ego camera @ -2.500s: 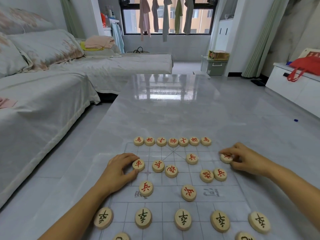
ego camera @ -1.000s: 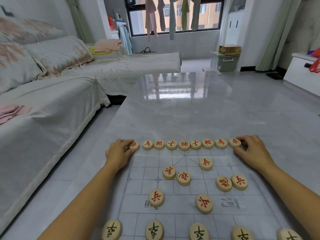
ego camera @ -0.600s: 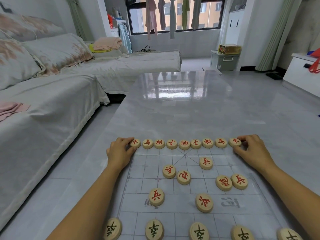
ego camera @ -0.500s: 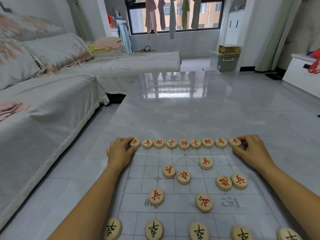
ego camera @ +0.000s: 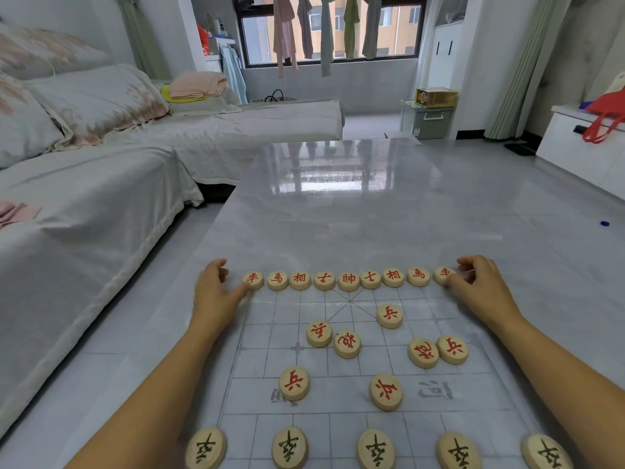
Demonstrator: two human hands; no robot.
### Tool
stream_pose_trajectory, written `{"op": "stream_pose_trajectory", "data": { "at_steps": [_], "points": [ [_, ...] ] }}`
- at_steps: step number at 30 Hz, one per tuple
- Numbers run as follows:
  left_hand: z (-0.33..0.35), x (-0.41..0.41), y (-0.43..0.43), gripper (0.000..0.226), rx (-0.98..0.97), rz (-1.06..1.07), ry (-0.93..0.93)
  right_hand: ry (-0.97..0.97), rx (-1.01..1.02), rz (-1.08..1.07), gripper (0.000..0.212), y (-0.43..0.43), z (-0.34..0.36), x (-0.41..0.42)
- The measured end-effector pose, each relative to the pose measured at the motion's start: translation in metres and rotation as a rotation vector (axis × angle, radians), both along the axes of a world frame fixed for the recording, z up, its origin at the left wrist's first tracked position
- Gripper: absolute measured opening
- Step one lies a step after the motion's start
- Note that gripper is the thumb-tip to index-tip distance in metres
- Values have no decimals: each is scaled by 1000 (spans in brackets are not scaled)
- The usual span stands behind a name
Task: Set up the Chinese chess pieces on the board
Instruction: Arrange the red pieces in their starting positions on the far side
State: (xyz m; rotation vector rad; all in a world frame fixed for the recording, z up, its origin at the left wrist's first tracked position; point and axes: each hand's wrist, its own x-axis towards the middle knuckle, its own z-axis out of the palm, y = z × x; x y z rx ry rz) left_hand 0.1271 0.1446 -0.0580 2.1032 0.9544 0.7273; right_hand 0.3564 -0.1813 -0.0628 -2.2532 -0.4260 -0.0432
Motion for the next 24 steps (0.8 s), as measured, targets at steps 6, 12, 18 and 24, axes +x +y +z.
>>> {"op": "stream_pose_trajectory", "data": {
  "at_steps": [6,12,18,24],
  "points": [
    [17,-26,-54,25,93,-593,118,-7,84,-23,30,-1,3,-1],
    [17,-3,-84,50,167,-769,334,-10,108,-27,26,-3,5,-5],
    [9,-16,-71,40,227,-710,318,-17,135,-14,23,-3,6,-5],
    [-4,-49,-56,50,118,-683,168,-5,233,3,14,-7,7,-7]
  ]
}}
